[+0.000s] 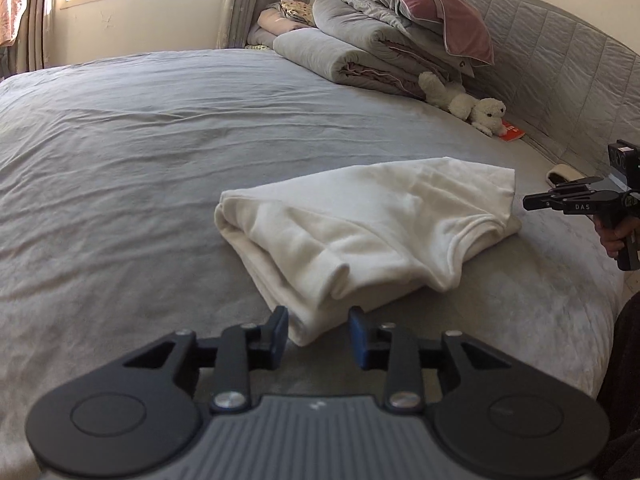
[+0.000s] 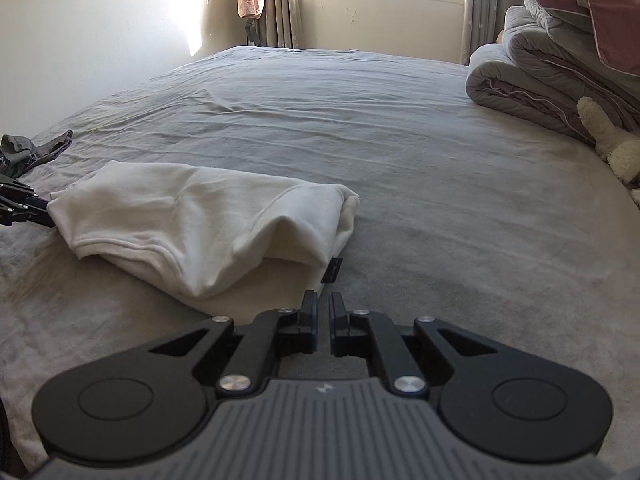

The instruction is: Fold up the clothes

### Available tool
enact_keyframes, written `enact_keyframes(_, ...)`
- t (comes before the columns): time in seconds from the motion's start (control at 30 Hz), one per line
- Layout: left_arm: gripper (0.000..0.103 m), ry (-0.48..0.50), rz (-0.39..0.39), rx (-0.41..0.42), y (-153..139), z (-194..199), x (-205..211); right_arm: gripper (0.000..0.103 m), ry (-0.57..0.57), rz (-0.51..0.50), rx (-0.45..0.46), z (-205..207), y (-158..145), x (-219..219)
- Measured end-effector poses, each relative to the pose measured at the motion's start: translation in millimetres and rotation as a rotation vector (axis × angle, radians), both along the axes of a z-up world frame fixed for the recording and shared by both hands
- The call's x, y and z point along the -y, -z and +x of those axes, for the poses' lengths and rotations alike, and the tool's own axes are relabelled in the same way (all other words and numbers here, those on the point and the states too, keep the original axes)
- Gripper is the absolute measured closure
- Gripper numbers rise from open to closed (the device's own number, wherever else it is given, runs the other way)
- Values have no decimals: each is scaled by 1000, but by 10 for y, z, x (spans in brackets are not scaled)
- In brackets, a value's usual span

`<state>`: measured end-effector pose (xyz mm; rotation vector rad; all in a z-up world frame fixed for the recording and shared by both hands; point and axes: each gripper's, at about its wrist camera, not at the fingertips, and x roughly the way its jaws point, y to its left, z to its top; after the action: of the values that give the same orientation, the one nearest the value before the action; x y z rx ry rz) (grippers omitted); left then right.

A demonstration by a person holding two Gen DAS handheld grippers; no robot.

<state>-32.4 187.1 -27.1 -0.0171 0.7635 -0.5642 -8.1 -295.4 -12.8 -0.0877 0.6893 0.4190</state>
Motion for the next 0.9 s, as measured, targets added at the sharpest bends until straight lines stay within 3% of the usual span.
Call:
enact_keyframes(0.07,46,-5,-26,-15,-27,-17,-52,88,24,34,-11,-15,-22,67)
enact_keyframes(0.17,35,-64,-123,-35,-100,-5,-161,84,66,122,-46,1,-64,157)
enact_keyframes(0.23,28,-108,-219,-61,-147,30,-220,66,94,211,-85,16,-82,196)
enact_keyframes(0.33,21,-165,-320,-126,-181,122,-230,56,110,350,-129,61,-100,192)
enact_keyframes(0.57,20,-269,-470,-289,-82,342,-154,47,218,613,-248,240,-43,142)
enact_keyframes(0.73,26,-305,-445,-336,-21,444,-30,44,314,715,-300,313,119,149)
enact_keyframes(0.9,47,-357,-415,-352,95,520,69,44,405,830,-323,338,260,226)
